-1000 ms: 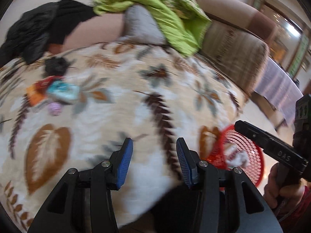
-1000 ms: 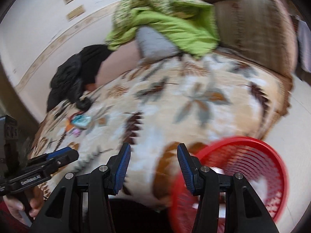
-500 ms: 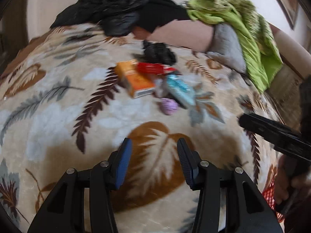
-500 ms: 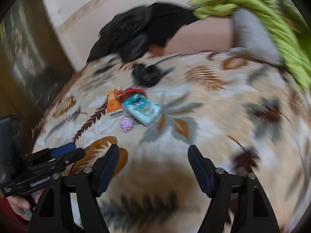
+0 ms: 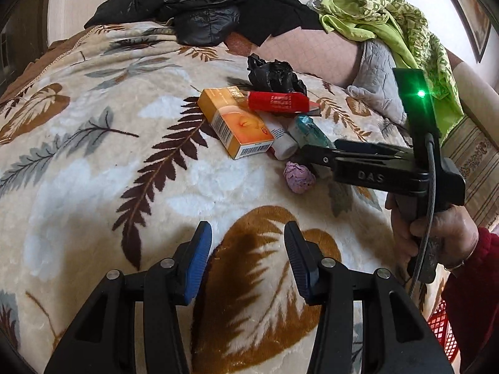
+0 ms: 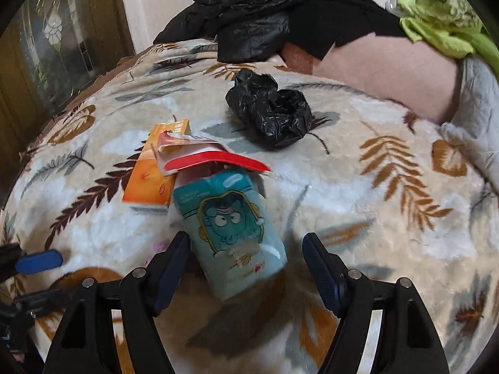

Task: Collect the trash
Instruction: 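Move both grippers back toward the remaining trash, right toward teal wipe pack, then grasp the teal wipe pack with right gripper while left grasps purple wrapper ball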

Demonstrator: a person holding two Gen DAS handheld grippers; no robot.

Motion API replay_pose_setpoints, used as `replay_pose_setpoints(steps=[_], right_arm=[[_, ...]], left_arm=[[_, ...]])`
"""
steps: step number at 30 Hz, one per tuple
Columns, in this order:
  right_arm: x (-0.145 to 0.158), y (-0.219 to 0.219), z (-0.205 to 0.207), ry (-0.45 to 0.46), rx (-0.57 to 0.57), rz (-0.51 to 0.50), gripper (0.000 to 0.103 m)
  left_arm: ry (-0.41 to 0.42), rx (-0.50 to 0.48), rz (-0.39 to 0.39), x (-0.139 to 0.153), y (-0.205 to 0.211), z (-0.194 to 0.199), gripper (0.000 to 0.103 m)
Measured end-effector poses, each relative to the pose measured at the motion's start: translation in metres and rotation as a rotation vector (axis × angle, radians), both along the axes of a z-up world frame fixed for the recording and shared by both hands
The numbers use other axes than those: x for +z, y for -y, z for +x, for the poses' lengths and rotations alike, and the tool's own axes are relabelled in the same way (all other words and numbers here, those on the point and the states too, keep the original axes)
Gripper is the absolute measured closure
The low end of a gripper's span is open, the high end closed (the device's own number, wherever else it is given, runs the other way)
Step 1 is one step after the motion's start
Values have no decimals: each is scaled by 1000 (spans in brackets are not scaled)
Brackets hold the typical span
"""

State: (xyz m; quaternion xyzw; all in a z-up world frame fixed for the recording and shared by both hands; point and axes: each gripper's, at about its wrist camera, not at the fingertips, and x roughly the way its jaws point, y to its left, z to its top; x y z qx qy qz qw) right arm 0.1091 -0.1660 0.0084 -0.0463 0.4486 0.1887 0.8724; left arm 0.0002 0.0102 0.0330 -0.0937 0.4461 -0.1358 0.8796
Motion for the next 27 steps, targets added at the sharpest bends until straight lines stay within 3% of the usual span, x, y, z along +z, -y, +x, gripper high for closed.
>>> replay_pose_setpoints(steps=[5,11,14,21,27], right_arm=[[0,-5,-17,-6,-24,63,58],[-2,-2,-59,-151,-7,289,67],[0,14,-78,-179,-69,380,69],[16,42,-126,-87,-221,417,69],[17,49,-145,-50,-270,420,69]], left_arm=[[4,14,-16,1,-4,3,56],[3,16,-19,1,-4,4,56],[8,3,-18,3,0,6,56],[-40,-61,26,-10,23,19,57],[-30,-47,46,-16,23,22,68]])
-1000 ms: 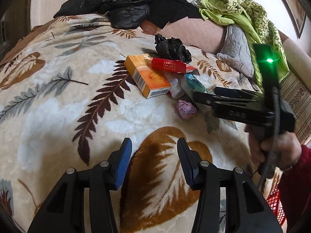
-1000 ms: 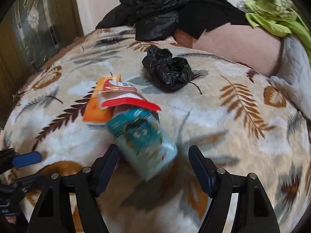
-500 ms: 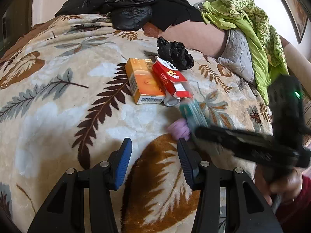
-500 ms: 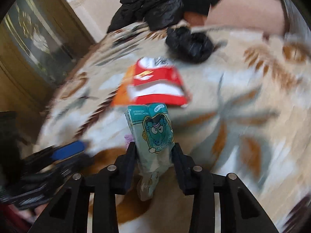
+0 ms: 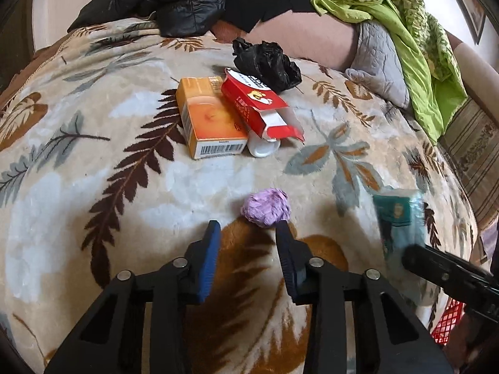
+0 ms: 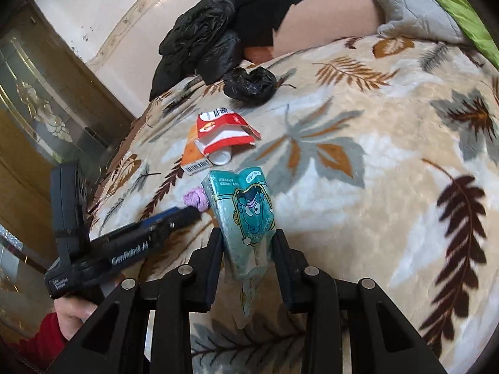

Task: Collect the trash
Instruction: 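Grasp the teal wipe pack with right gripper while left grasps purple wrapper ball, then lift the held wipe pack and purple wrapper above the bed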

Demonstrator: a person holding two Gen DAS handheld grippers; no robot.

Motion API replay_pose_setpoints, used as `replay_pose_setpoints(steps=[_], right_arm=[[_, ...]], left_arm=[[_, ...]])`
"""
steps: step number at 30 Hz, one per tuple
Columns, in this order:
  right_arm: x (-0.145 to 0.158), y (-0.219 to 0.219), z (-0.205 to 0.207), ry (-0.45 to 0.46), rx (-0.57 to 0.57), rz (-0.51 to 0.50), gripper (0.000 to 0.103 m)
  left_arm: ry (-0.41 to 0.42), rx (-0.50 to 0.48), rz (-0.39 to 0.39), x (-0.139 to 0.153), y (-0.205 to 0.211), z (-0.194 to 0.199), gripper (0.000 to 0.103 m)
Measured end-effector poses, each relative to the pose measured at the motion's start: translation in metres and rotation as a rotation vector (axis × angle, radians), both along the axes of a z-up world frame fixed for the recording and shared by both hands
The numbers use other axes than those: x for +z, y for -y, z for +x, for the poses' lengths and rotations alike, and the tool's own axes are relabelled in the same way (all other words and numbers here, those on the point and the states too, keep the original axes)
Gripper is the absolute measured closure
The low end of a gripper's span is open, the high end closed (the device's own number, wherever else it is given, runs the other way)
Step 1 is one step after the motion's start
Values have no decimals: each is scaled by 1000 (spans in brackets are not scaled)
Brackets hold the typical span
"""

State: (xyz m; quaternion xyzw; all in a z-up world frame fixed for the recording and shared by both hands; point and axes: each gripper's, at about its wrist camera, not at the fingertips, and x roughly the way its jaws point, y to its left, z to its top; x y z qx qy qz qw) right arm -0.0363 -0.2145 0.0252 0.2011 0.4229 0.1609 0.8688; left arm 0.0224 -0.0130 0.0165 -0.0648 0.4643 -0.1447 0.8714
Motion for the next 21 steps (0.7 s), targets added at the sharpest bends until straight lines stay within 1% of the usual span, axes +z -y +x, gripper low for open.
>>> replay_pose_setpoints(steps=[2,5,6,7,10,12,13,14,18,21], right_arm=[[2,3,-1,14,-23,-8,69],[4,6,-5,21,-41,-6,69],[4,7,-7,22,-46,-7,69],[5,8,-8,24,-50,-8,69],[7,5,-14,36,-60,-25,69],[9,2,-16,46,-58,-39,69],[9,1,-16,50,-58,-48,69],[10,0,-17,57,-60,-56,69],[13,-3,-22,75,-69,-77,69],[15,-5,-24,90,-89,-108,69]], left_arm=[[17,0,-10,3,-1,-2,68],[60,-15,-1,11,6,-7,68],[69,-20,3,13,9,-8,66],[73,-21,13,14,13,-7,61],[84,-15,34,14,23,2,60],[80,-7,75,9,31,10,65],[79,-2,84,6,31,12,73],[77,4,96,3,31,14,75],[100,9,95,6,24,7,77],[120,3,99,9,20,-9,77]])
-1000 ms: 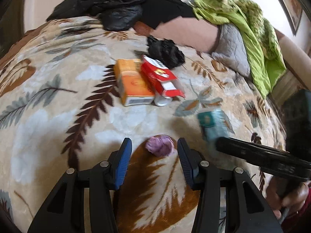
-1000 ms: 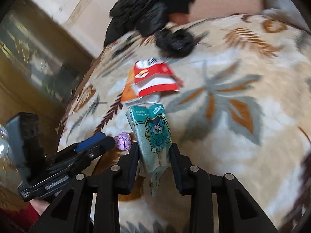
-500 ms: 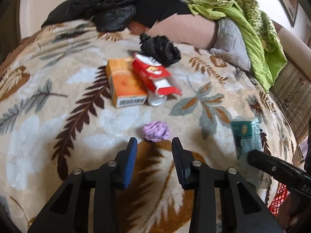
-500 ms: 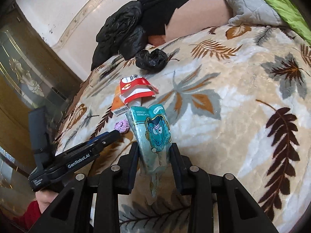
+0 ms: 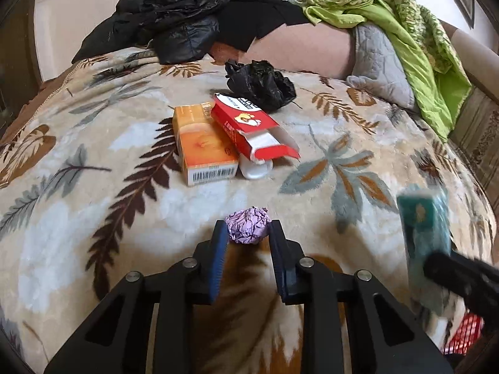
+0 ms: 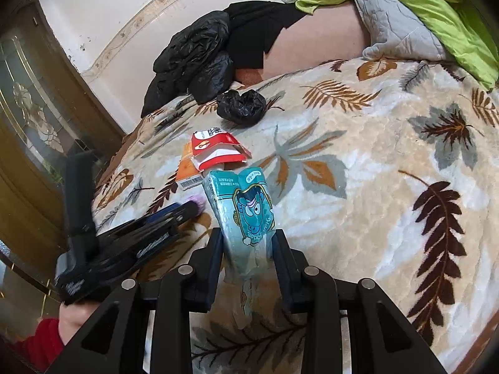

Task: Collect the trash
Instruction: 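Lift the held wipe pack and purple wrapper above the bed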

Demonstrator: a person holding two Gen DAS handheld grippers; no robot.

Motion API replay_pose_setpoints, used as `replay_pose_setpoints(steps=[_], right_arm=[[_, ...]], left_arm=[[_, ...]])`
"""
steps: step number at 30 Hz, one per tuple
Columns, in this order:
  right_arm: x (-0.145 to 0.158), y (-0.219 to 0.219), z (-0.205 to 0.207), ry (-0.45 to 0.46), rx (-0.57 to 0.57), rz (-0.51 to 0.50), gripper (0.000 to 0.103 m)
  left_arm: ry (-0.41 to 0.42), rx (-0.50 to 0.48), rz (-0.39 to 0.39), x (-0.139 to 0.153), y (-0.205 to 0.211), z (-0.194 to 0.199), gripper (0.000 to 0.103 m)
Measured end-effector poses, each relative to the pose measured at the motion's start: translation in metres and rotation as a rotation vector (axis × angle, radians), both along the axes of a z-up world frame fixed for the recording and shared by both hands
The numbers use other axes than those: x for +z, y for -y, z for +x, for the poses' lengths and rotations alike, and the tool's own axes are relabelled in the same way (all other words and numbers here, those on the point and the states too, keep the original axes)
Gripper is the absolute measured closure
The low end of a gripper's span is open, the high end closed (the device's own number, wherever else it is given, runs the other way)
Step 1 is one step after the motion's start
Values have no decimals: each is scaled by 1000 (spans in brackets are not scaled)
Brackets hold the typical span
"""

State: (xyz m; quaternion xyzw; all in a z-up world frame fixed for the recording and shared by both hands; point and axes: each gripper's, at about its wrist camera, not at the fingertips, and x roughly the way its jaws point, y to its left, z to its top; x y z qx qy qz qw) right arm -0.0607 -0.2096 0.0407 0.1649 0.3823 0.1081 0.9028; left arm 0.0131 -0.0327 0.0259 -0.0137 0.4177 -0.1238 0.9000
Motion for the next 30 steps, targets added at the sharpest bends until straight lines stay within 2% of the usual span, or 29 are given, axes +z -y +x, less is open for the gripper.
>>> replay_pose_setpoints(steps=[5,12,21,30], right_arm=[[9,-14,-13,55,-20,-92,69],[15,-34,-38,109,-1,-156,69],[18,-40,-55,130,7,-155,69],[21,-30,-61,130,-27,-137,69]], left_arm=[[35,-32,8,12,1,-41,77],[130,-26,81,30,0,-93,77],[170,42,108,34,-12,-107,77],[188,64,117,33,-12,-109,77]])
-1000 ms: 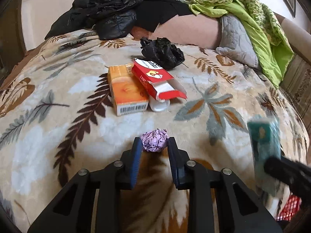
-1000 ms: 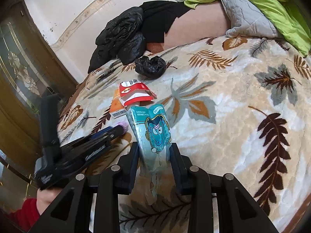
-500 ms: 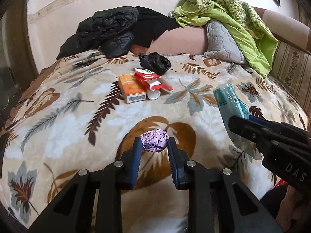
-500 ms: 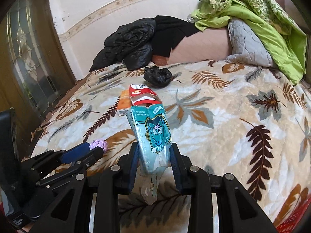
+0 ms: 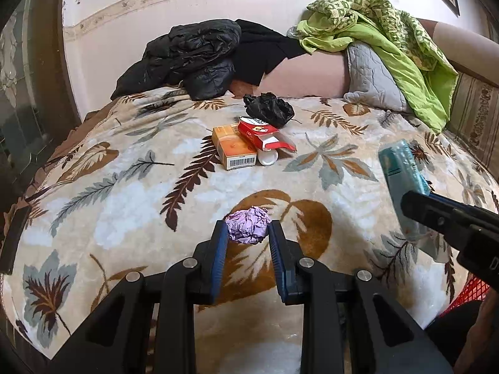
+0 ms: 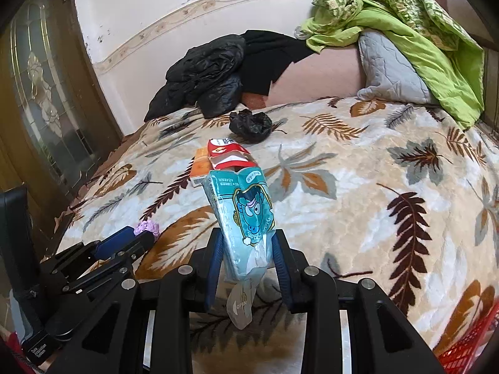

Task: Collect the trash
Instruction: 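Lift the held wipe pack and purple wrapper above the bed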

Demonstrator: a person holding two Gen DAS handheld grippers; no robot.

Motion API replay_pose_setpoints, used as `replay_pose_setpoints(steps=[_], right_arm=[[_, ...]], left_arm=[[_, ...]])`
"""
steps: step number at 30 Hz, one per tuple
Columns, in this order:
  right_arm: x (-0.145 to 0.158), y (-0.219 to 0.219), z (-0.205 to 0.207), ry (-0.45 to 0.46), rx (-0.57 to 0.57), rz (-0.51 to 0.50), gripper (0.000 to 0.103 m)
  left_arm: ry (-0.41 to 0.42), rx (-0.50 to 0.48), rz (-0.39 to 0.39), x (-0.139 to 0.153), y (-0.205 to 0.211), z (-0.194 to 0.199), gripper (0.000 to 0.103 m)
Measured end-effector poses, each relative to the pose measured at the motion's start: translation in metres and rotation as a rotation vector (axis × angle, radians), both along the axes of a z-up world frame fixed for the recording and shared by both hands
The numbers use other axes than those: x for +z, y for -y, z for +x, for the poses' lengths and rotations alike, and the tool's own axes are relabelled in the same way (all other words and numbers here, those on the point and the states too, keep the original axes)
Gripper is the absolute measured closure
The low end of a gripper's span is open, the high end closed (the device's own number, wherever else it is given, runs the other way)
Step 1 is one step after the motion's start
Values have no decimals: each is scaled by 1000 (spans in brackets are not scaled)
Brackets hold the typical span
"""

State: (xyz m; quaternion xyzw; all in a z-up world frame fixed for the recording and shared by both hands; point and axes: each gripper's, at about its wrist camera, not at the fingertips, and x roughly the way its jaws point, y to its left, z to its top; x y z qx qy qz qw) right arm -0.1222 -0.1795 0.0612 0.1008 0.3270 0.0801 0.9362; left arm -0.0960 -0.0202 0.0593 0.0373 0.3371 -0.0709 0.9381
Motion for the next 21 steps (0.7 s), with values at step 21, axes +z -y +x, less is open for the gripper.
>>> replay_pose_setpoints(steps=[21], right_arm=[[-1,-1,2,-5,7,-10,69]], left_arm=[[-2,16,-14,-1,-10,4,77]])
